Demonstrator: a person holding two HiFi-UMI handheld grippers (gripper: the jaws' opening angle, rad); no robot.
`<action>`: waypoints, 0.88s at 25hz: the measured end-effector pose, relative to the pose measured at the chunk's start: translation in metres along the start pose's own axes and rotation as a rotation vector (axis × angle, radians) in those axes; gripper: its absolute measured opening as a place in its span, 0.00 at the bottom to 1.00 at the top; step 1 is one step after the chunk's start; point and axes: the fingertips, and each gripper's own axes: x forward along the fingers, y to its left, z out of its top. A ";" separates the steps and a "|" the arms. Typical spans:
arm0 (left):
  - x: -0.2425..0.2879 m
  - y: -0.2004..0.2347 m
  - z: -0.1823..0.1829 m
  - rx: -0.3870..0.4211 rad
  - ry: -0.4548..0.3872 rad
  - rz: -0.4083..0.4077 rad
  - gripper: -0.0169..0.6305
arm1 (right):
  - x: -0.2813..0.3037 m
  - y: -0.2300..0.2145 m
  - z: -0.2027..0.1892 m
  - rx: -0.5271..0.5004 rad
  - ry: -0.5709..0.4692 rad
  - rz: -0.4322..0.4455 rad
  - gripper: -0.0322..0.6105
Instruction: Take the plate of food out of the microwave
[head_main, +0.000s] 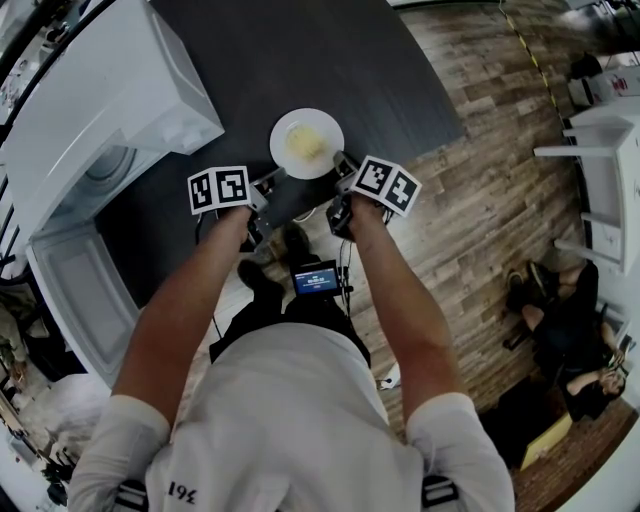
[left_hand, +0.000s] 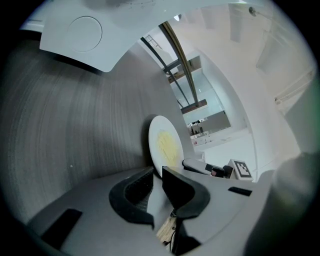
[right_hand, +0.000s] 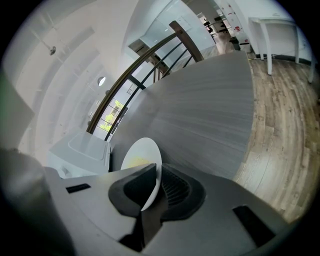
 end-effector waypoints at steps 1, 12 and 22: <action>-0.001 0.001 0.000 0.001 0.000 0.000 0.08 | 0.000 0.000 0.001 0.005 -0.004 0.000 0.10; -0.012 -0.004 0.004 0.023 -0.041 -0.040 0.08 | -0.003 -0.002 0.014 -0.045 -0.068 -0.034 0.10; -0.038 -0.016 0.020 0.051 -0.115 -0.102 0.08 | -0.016 0.005 0.024 -0.105 -0.106 -0.056 0.10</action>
